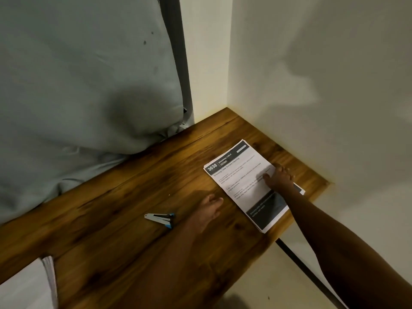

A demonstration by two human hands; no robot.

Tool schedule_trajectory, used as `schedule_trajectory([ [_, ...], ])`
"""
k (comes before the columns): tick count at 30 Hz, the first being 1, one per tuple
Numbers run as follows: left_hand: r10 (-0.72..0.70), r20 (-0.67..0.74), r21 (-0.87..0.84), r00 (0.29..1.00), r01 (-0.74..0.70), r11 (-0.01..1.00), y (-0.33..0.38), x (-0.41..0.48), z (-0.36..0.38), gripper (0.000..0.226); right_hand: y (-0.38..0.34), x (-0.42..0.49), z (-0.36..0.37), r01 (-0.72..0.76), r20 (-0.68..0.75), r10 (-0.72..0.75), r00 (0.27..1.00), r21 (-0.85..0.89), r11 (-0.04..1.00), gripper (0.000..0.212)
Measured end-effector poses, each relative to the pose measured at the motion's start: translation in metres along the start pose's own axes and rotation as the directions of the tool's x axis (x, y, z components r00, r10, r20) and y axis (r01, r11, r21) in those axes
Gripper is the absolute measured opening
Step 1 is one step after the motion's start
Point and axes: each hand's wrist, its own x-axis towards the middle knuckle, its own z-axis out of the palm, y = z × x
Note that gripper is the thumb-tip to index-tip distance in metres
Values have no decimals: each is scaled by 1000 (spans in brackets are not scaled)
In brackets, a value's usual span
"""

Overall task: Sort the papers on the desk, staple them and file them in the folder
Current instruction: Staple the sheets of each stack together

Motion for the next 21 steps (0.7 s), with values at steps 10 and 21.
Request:
schedule_trajectory([
  [10,16,-79,-4,997,-16,1000,5,16,15,44,-16,-19,13,-59,21,58,998,56,997,65],
  [21,-8,-161,-171,987,-20,985,7,13,-16,31,-28,-55,8,-45,120,-26,992,551,833,18],
])
